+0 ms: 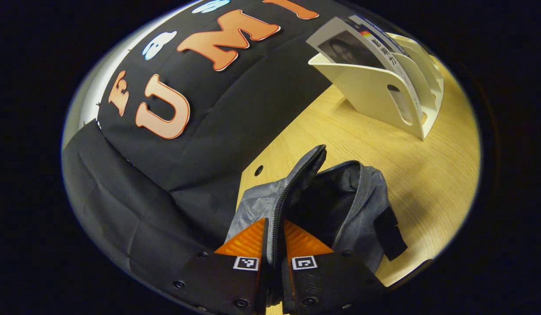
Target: Open the schoolbag, grab two books from the bookshelf and put them into the schoolbag.
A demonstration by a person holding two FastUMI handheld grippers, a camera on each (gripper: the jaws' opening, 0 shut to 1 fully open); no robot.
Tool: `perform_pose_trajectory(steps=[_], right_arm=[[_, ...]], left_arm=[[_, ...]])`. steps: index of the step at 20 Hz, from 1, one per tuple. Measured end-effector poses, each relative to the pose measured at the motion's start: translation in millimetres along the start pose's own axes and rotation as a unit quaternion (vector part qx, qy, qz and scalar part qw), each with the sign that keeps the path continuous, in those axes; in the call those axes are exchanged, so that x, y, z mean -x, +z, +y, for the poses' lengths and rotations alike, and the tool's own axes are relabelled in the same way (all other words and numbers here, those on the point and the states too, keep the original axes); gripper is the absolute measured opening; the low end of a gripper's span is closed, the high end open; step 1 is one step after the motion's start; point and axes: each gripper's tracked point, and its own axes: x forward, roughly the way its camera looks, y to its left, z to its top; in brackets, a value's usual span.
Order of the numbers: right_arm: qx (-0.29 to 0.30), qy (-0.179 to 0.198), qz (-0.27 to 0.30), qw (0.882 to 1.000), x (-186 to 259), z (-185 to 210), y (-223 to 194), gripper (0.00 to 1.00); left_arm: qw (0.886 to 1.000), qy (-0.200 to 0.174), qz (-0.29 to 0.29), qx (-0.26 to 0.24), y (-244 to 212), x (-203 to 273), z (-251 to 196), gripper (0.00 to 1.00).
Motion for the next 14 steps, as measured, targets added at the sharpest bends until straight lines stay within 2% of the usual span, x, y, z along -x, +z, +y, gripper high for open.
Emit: perform_pose_trajectory(steps=[5,9,14], right_arm=[[-0.007,-0.064,0.006,0.998,23,37,27,0.97],[0.008,-0.097,-0.003,0.995,42,69,51,0.97],[0.018,-0.125,-0.003,0.992,50,94,81,0.97]], left_arm=[[0.994,-0.083,-0.043,0.062,10,4,27,0.08],[0.981,-0.151,-0.065,0.107,20,-1,56,0.06],[0.960,-0.226,-0.094,0.136,41,2,93,0.06]])
